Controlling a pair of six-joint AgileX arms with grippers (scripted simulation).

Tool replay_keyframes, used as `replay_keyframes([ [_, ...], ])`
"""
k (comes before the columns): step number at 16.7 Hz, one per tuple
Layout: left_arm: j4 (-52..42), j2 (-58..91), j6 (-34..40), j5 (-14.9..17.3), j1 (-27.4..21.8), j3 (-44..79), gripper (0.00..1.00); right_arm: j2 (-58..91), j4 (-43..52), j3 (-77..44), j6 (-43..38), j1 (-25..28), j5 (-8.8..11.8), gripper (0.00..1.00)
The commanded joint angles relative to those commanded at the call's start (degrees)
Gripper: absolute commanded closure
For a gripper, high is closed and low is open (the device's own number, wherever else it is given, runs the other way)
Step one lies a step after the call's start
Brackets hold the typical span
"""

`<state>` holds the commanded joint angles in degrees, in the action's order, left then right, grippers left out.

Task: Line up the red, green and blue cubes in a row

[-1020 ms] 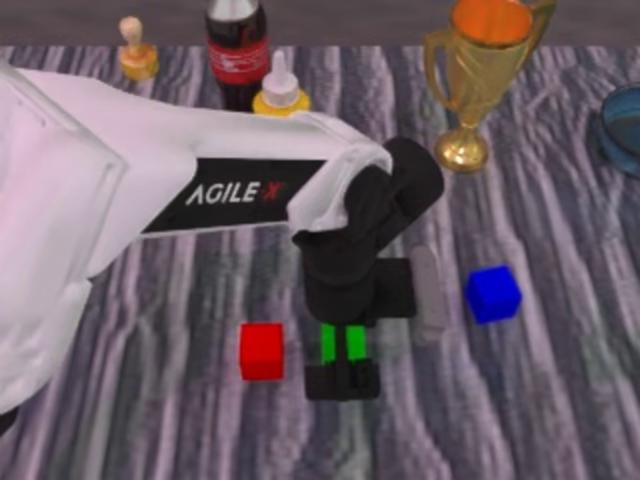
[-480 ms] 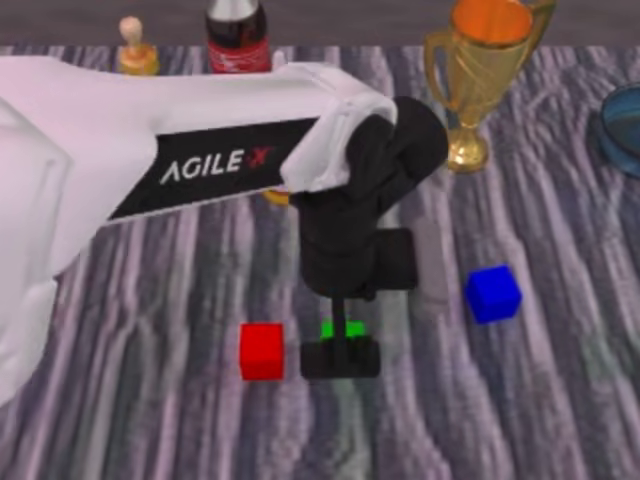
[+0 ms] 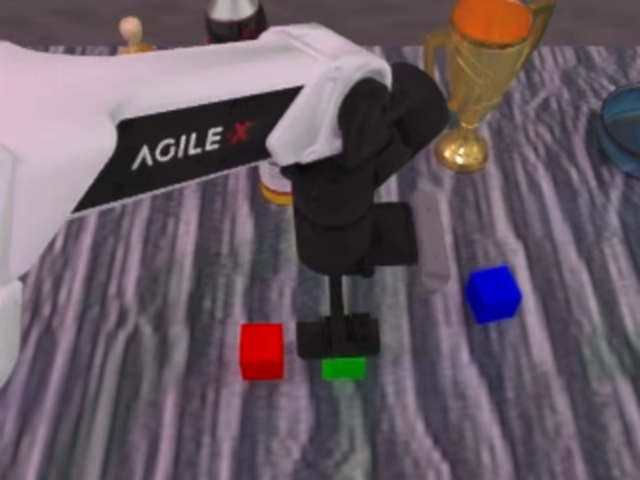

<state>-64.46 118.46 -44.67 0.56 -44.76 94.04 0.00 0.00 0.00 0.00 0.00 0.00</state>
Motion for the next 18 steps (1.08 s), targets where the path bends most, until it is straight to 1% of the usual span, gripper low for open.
replay_keyframes([
  [3,2.1,-3.5,1.4,-0.2,2.0,-3.1,0.00,3.4,2.2,-3.4,-0.5,0.8,-0.1,0.00],
  [7,9.2,-16.5,6.1,-0.7,8.2,-14.2,0.00,16.0,9.7,-14.8,-2.0,3.9,-0.1,0.00],
  [10,16.9,-32.1,11.5,-1.0,14.8,-26.8,0.00,31.2,18.0,-26.5,-3.4,7.2,-0.1,0.00],
  [18,41.4,-82.1,29.3,-1.5,33.7,-67.5,0.00,80.8,43.0,-60.3,-7.5,16.8,-0.1,0.00],
])
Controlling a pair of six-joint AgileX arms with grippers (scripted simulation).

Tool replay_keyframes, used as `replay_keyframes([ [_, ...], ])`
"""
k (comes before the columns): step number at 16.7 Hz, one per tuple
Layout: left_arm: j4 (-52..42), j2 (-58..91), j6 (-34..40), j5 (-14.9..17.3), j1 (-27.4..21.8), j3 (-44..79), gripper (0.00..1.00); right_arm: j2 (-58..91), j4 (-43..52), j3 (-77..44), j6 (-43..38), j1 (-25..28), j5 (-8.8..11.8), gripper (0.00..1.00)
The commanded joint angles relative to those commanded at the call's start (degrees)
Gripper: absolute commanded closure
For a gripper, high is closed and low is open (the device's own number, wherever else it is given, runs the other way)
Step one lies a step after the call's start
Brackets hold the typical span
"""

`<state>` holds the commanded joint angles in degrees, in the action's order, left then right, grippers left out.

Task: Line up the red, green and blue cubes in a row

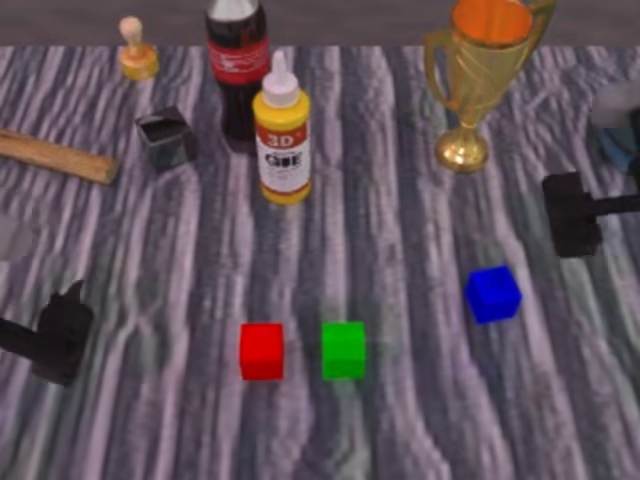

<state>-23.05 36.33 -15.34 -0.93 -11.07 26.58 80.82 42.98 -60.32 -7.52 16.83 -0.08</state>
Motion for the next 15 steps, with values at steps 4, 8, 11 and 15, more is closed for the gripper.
replay_keyframes([
  [4,11.1,-18.9,7.6,0.2,6.7,-14.9,0.00,20.1,10.1,-14.4,-1.8,3.9,0.0,0.00],
  [8,19.7,-31.4,13.2,0.7,10.9,-23.8,0.00,32.6,16.8,-25.0,-3.1,6.7,0.0,0.00],
  [11,22.8,-36.0,15.2,0.9,12.1,-26.4,0.00,36.2,18.8,-28.6,-3.6,7.7,0.0,0.00],
  [15,23.0,-36.3,15.3,0.9,12.2,-26.6,0.00,36.5,18.9,-28.9,-3.6,7.7,0.0,0.00],
])
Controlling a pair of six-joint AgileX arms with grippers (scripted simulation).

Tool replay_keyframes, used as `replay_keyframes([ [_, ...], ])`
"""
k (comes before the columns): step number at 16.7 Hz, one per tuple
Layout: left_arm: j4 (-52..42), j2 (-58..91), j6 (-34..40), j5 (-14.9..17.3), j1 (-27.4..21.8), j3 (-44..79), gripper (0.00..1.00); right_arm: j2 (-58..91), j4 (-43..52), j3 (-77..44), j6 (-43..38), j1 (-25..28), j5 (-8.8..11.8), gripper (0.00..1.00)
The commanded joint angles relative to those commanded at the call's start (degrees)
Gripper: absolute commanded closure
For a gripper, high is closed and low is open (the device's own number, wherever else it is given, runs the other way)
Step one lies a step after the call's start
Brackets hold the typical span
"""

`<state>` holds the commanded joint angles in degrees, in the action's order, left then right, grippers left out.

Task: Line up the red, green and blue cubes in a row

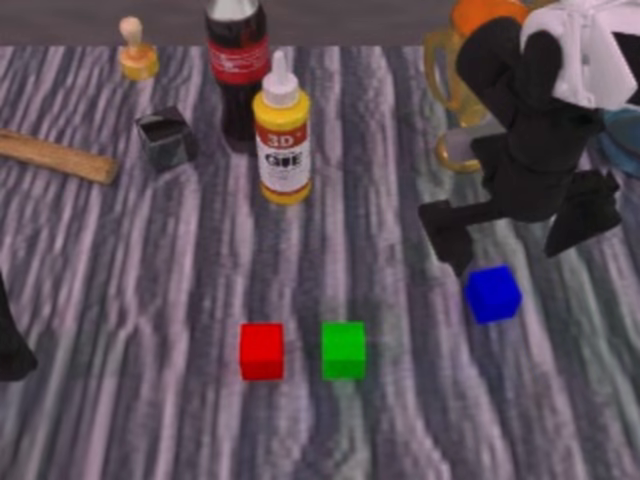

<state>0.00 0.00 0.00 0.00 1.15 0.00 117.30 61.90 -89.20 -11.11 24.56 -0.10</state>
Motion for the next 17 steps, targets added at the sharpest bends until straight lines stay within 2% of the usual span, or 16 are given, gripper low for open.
replay_keyframes([
  [4,0.0,0.0,0.0,0.0,0.0,0.0,0.00,0.9,-2.4,1.6,0.1,-0.1,0.0,0.00],
  [10,0.0,0.0,0.0,0.0,0.0,0.0,0.00,6.2,-15.0,8.6,-0.1,0.1,0.0,0.00],
  [15,0.0,0.0,0.0,0.0,0.0,0.0,0.00,6.7,-15.8,9.1,-0.2,0.1,-0.1,0.00],
  [17,0.0,0.0,0.0,0.0,0.0,0.0,0.00,6.7,-15.8,9.1,-0.2,0.1,-0.1,0.15],
])
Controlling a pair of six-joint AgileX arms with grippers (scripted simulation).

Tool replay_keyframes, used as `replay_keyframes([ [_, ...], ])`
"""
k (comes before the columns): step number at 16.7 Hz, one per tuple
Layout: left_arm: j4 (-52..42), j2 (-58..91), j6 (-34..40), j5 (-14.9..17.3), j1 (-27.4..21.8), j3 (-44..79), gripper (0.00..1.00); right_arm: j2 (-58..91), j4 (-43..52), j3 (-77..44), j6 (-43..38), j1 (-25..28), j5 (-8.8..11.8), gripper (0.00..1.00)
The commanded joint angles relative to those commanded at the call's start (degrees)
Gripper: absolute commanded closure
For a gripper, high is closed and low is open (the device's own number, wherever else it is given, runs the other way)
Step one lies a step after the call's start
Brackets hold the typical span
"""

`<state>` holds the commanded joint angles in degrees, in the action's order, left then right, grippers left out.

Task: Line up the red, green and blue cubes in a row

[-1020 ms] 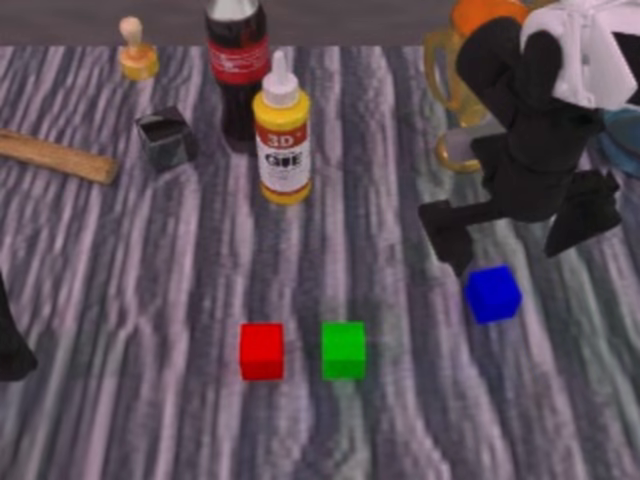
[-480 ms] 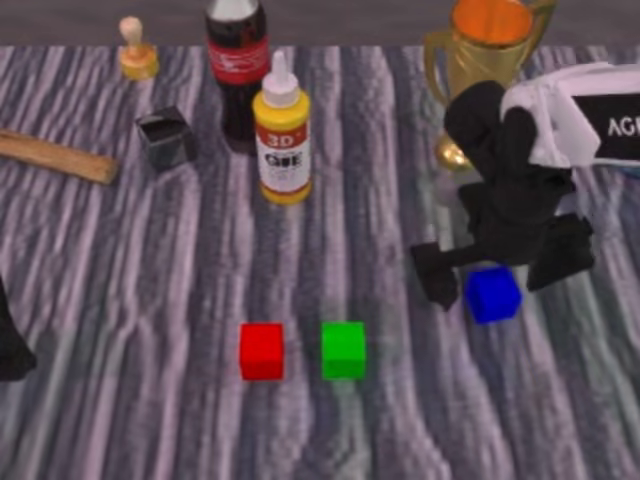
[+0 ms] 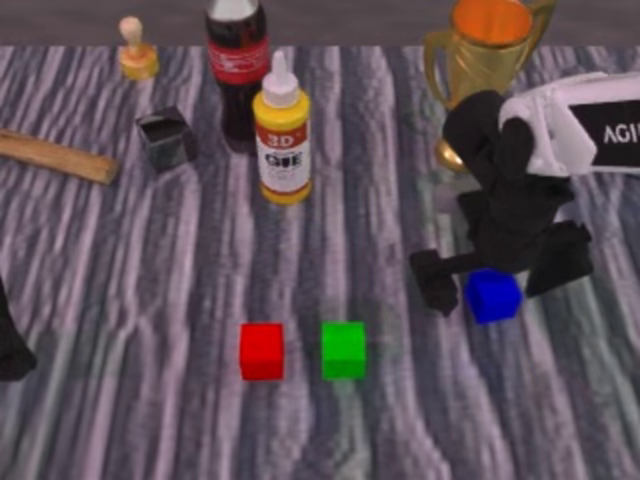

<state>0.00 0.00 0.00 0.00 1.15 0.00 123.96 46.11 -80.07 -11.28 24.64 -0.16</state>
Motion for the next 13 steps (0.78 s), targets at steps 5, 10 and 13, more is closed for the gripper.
replay_keyframes([
  [5,0.0,0.0,0.0,0.0,0.0,0.0,0.00,0.0,0.0,0.0,0.0,0.0,0.0,0.53],
  [10,0.0,0.0,0.0,0.0,0.0,0.0,0.00,0.0,0.0,0.0,0.0,0.0,0.0,0.90],
  [13,0.0,0.0,0.0,0.0,0.0,0.0,0.00,0.0,0.0,0.0,0.0,0.0,0.0,1.00],
])
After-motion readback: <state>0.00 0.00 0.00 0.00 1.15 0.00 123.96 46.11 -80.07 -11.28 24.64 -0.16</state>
